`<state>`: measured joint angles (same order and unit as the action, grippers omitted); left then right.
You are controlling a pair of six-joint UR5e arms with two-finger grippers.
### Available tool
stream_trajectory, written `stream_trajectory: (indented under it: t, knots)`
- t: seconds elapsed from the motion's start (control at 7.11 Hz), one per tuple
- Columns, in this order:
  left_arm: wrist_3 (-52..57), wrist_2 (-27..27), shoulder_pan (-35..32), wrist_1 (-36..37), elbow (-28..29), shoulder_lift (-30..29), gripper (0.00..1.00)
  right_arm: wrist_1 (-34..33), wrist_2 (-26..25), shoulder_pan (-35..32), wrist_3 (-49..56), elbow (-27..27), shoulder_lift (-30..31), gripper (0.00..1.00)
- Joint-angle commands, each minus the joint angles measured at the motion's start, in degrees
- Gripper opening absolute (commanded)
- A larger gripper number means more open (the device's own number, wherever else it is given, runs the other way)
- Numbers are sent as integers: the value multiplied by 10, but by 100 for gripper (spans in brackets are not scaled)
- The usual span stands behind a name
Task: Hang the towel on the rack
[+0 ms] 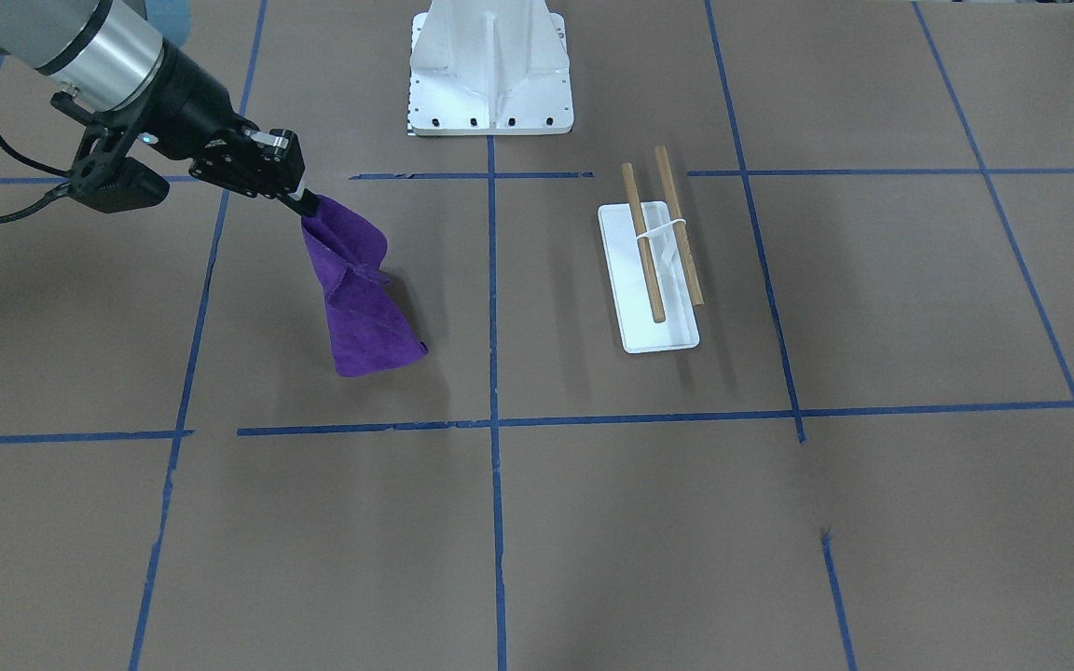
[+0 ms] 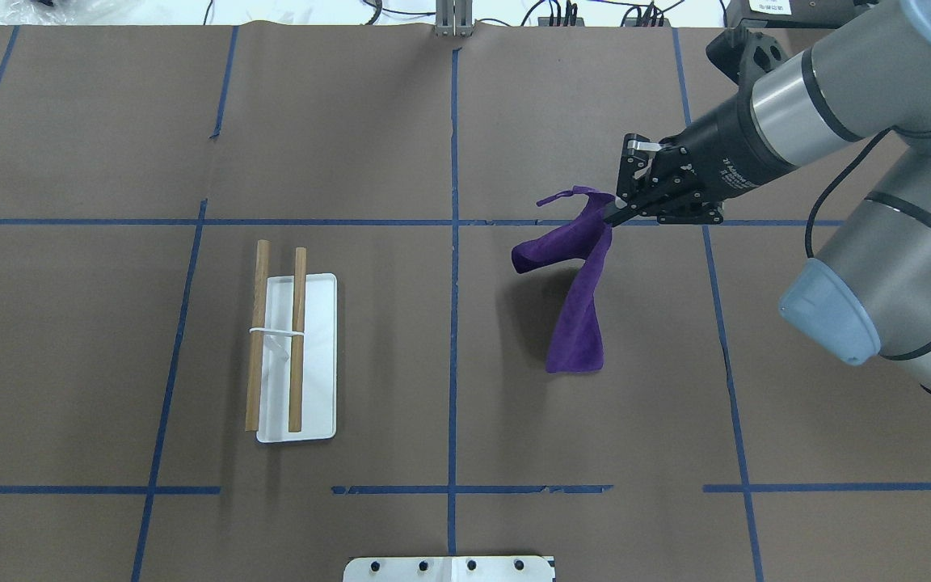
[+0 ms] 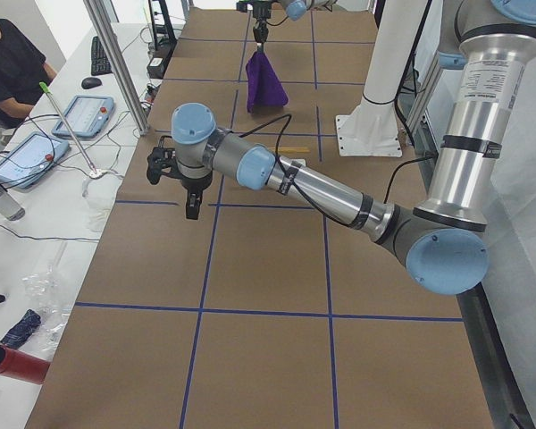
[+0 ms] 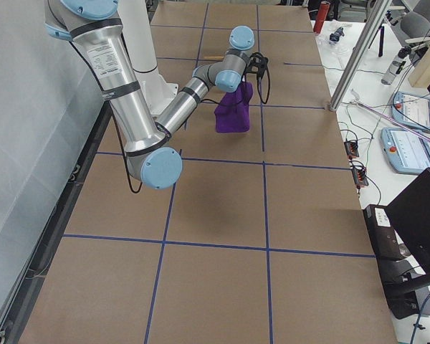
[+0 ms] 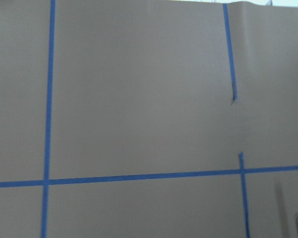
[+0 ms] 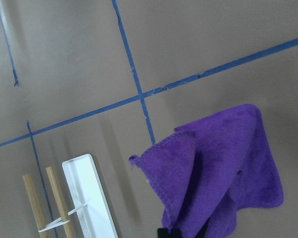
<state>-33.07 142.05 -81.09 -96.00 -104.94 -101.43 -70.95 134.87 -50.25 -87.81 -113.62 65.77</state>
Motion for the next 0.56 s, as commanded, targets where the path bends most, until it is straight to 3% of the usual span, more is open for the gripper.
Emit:
stream_trajectory:
  t: [0.0, 0.28, 0.42]
  knots:
    - [-183, 39, 64, -46, -23, -42, 100, 0, -14, 16, -10, -2, -13, 0]
    - [-379, 41, 137, -73, -35, -105, 100, 0, -29, 37, -16, -2, -26, 0]
    - [-486, 39, 179, -126, -33, -130, 100, 0, -36, 45, -32, -2, -37, 0]
